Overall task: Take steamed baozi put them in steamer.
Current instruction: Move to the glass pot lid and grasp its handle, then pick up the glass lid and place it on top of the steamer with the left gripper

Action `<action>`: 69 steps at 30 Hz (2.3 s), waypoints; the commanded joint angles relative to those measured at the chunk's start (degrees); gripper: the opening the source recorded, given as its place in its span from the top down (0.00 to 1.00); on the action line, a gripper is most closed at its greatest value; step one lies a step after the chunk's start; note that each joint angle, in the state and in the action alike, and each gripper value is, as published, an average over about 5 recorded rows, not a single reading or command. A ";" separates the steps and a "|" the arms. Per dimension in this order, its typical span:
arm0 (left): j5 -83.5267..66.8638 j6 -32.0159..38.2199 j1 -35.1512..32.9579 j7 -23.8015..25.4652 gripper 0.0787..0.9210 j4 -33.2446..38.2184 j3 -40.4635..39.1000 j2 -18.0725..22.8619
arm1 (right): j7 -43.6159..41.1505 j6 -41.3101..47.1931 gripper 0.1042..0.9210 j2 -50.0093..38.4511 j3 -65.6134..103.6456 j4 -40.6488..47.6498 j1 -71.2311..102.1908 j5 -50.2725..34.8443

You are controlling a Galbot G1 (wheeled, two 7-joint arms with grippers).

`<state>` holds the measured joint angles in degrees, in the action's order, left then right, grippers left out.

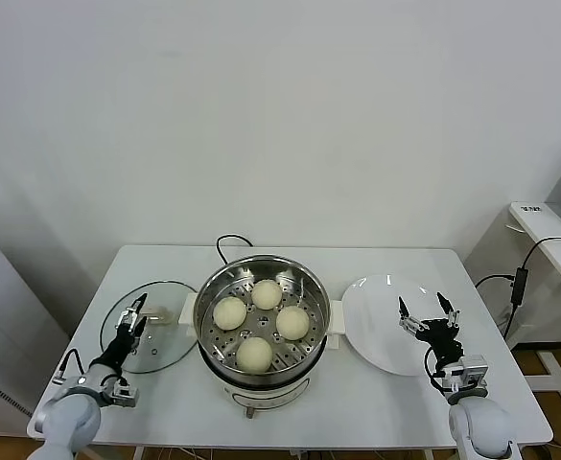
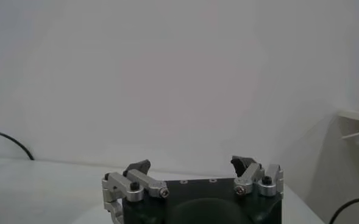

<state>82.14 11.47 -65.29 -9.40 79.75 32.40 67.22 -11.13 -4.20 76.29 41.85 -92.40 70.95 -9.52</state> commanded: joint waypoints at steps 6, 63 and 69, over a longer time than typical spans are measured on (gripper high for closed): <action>1.71 -2.51 4.07 0.21 0.12 -2.48 -1.15 3.15 | -0.08 0.00 0.12 0.31 -0.30 0.01 0.14 0.10; -18.94 -37.96 -1.01 25.51 0.97 48.57 -13.77 -16.60 | -1.44 -0.60 0.12 0.20 1.78 -0.82 1.01 -0.10; -10.59 -42.71 0.63 28.31 0.97 50.30 -21.81 -15.26 | -1.54 -0.62 0.12 -0.04 1.46 -0.63 0.63 -0.06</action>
<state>61.43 -14.84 -65.93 10.57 117.90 25.01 52.58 -12.60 -4.77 76.38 43.27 -93.10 71.68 -9.54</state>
